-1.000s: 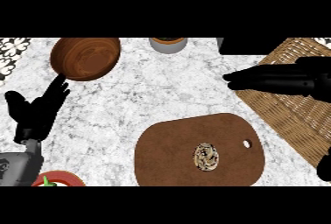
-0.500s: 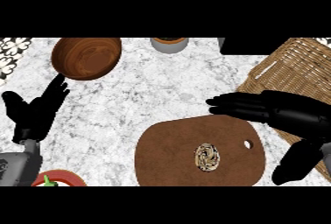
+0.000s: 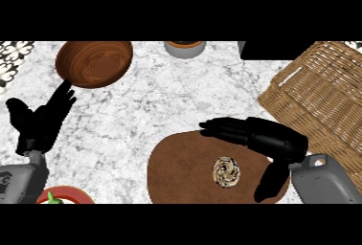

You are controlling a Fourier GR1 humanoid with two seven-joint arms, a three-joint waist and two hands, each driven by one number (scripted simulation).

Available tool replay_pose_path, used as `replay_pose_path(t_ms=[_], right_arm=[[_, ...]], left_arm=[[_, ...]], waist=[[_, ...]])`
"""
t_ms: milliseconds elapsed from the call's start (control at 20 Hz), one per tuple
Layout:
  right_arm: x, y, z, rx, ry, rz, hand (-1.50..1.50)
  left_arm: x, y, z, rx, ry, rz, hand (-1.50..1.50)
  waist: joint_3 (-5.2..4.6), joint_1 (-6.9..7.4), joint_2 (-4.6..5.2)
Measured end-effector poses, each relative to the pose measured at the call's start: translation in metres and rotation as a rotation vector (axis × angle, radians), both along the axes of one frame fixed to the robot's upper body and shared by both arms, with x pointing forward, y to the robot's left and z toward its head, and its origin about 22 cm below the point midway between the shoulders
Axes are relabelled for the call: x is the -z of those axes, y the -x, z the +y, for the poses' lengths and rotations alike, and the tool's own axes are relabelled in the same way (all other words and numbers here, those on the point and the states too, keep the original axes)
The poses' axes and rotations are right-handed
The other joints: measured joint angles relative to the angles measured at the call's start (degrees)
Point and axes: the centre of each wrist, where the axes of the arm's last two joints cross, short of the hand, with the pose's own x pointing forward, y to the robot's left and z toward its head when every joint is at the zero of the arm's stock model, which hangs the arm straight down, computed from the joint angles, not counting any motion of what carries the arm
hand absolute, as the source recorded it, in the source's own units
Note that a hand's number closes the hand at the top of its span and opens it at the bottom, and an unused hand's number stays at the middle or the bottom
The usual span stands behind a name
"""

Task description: Pick the cupcake from the cutting board and place it in the basket

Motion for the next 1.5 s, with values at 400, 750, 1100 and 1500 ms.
replay_pose_path(t_ms=[400,750,1100,1500], right_arm=[[0.034,-0.002,0.018,-0.007,0.133,-0.008,-1.5],[0.047,-0.01,0.013,-0.018,0.175,-0.019,-1.5],[0.054,-0.015,0.002,-0.02,0.162,-0.009,-1.5],[0.062,-0.005,0.001,-0.051,0.156,-0.018,-1.5]], left_arm=[[0.009,0.006,0.006,0.001,0.003,0.003,0.0],[0.004,0.003,-0.001,-0.001,0.002,0.005,0.0],[0.004,0.0,0.002,-0.002,0.008,0.005,0.0],[0.002,0.0,0.004,-0.001,0.002,-0.001,0.0]], waist=[[-0.02,-0.05,-0.05],[-0.02,-0.13,-0.09],[-0.02,-0.19,-0.08],[-0.03,-0.21,-0.11]])
